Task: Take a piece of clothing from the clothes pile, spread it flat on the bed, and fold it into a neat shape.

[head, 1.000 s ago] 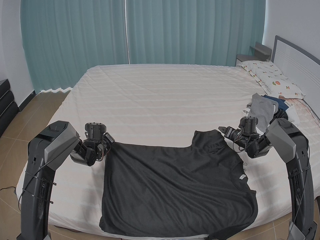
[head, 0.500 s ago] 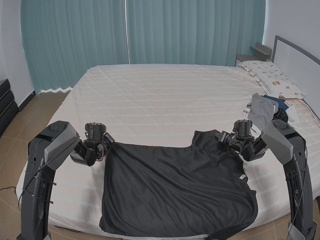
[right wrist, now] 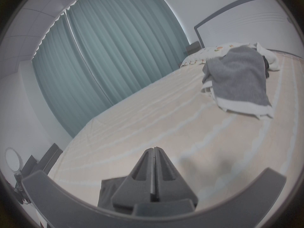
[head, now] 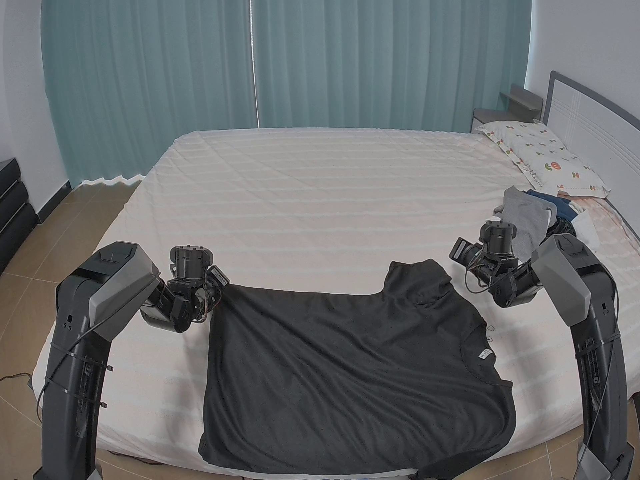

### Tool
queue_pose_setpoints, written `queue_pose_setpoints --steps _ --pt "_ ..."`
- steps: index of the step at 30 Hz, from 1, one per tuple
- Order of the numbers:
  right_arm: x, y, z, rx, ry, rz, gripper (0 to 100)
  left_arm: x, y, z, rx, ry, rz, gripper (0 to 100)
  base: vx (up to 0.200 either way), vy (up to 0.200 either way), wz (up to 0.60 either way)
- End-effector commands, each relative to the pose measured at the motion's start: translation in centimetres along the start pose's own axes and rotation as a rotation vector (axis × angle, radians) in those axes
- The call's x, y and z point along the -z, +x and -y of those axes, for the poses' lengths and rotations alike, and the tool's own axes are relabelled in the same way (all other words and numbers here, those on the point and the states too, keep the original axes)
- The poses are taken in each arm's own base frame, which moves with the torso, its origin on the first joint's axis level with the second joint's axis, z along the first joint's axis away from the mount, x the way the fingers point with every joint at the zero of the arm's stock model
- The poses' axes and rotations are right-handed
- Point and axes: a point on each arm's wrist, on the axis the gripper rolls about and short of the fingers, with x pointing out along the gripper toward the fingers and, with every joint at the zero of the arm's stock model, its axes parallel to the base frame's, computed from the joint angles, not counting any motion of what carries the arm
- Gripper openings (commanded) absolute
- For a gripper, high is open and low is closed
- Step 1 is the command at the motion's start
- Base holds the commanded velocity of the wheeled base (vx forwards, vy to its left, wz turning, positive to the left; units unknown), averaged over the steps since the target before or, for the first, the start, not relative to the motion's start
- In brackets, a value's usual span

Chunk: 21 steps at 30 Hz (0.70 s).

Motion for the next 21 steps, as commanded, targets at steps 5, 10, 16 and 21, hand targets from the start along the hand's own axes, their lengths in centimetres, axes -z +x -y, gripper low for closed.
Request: queue_pose_setpoints --steps 5,10,16,21 --pt "1.2 -1.2 0.8 0.02 0.004 -0.078 0 0.0 0.0 0.0 -0.001 0.001 0.001 0 0.0 0.0 0.0" --pt "2.2 -3.7 0.1 -0.059 -0.002 -0.201 100 0.0 0.0 0.0 -0.002 -0.001 0.0 0 0.0 0.0 0.0" --pt "3.0 -4.2 0.1 -0.093 -0.009 -0.255 100 0.1 0.0 -0.1 -0.003 0.001 -0.001 0 0.0 0.0 0.0" --pt "4.1 -4.0 -0.4 -0.099 -0.017 -0.283 100 0.1 0.0 -0.1 -0.003 0.001 -0.001 0 0.0 0.0 0.0"
